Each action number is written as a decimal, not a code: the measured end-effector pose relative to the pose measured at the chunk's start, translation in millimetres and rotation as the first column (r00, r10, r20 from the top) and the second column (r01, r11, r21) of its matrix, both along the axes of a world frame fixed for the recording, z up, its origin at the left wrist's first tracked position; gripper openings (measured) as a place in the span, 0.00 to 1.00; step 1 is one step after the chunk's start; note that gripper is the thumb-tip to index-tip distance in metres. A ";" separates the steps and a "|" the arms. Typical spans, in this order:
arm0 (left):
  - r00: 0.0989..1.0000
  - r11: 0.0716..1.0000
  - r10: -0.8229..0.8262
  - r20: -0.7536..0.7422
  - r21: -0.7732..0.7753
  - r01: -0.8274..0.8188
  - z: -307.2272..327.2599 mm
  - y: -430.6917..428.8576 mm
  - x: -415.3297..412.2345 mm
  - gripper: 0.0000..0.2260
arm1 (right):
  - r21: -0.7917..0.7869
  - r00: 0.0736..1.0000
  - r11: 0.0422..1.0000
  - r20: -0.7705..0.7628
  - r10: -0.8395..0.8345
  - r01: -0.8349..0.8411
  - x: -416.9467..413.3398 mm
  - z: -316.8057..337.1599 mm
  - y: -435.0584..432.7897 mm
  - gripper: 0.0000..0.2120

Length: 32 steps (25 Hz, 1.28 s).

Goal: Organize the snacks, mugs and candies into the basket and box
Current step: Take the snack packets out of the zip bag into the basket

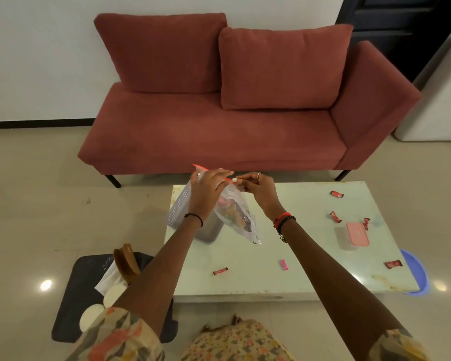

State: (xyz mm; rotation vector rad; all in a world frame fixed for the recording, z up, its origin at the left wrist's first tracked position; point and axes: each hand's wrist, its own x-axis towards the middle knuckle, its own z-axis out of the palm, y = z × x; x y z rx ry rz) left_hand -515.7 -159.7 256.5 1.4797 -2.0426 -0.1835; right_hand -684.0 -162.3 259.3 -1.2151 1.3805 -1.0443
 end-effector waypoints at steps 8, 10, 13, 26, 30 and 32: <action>0.989 0.991 -0.108 0.100 0.095 0.098 11.3 -17.4 -18.6 0.11 | -0.029 0.997 0.998 -0.053 -0.048 0.047 -12.0 2.3 -4.9 0.04; 0.994 0.991 -0.091 0.063 0.103 0.084 13.7 -19.7 -14.7 0.11 | -0.051 0.994 0.998 -0.094 -0.050 0.046 -11.2 3.9 -8.0 0.04; 0.993 0.988 -0.102 0.062 0.125 0.093 19.1 -23.4 -10.6 0.11 | -0.071 0.987 0.996 -0.149 -0.055 0.045 -10.8 5.5 -12.1 0.05; 0.963 0.989 -0.140 0.232 0.070 0.127 23.4 -32.1 23.2 0.08 | -0.089 0.997 0.995 -0.055 -0.053 0.048 -26.1 25.2 -21.0 0.05; 0.971 0.994 -0.095 0.218 0.069 0.082 20.0 -31.7 39.4 0.07 | -0.116 0.998 0.992 -0.033 -0.059 0.055 -31.7 29.7 -22.9 0.04; 0.974 0.994 -0.079 0.213 0.084 0.062 18.0 -30.0 49.1 0.07 | -0.130 0.997 0.989 -0.011 -0.075 0.073 -34.9 32.7 -23.7 0.04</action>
